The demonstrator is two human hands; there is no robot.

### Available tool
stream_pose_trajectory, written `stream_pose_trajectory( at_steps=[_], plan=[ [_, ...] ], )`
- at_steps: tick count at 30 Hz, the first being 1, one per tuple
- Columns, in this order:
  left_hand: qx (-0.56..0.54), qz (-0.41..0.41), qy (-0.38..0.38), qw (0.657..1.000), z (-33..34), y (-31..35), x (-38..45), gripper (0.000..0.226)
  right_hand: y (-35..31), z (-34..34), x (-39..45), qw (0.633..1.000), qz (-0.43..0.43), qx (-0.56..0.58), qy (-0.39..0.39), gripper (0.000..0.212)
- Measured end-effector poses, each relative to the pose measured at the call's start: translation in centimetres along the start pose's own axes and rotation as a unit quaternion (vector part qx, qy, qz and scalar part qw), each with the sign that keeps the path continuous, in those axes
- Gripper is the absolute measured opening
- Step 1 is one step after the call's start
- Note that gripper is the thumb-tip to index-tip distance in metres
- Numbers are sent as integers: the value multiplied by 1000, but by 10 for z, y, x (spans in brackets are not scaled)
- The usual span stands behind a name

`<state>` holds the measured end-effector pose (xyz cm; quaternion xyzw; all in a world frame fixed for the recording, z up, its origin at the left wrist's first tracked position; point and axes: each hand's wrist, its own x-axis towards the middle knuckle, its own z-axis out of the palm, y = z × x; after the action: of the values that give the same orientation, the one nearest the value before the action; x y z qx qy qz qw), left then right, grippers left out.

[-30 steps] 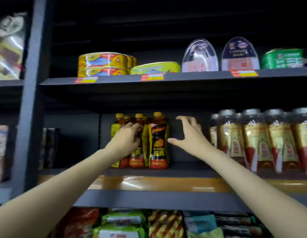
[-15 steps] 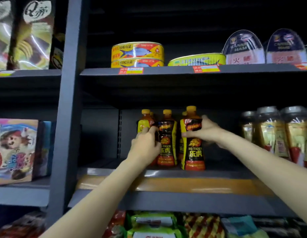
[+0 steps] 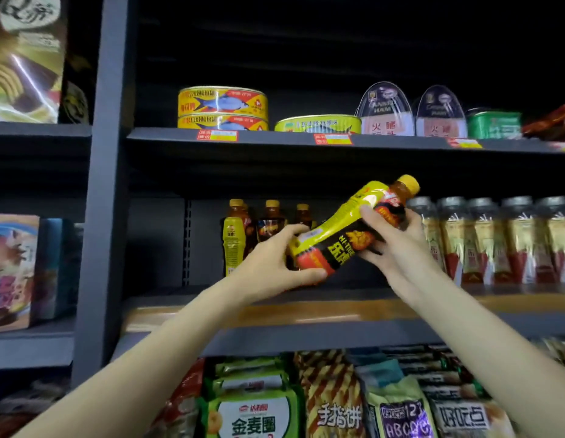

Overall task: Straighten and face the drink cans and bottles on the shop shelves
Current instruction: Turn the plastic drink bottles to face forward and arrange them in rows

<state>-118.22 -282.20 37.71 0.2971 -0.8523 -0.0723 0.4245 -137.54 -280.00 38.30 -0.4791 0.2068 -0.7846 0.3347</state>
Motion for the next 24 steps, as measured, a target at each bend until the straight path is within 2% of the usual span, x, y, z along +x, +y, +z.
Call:
stream_pose_trajectory(
  at_steps=[2,4,7,10,13,16,21,23,24],
  plan=[
    [-74,-8,38,997,-1,5,-2,65,-8,-1,1,997,42,59,-4,72],
    [-121,0,103,987,-1,13,-3,61,-16,-3,3,993,95,66,-25,65],
    [-107,79,189,973,-4,27,-4,66,-27,-4,8,976,212,22,-40,64],
    [-56,154,142,976,-8,39,-6,76,-27,-3,8,959,272,71,-37,55],
    [-69,141,134,979,-6,36,-6,76,-23,-2,6,961,246,122,-5,48],
    [-174,45,124,976,0,35,-8,68,-25,0,1,974,194,116,9,34],
    [-413,-84,99,902,6,41,-8,53,-19,-1,-5,995,89,38,-8,36],
    [-444,-100,96,885,8,41,-8,56,-20,-2,-7,997,67,27,-26,40],
    [-429,-91,116,891,9,42,-9,61,-21,-2,-7,996,70,35,-35,37]
  ],
)
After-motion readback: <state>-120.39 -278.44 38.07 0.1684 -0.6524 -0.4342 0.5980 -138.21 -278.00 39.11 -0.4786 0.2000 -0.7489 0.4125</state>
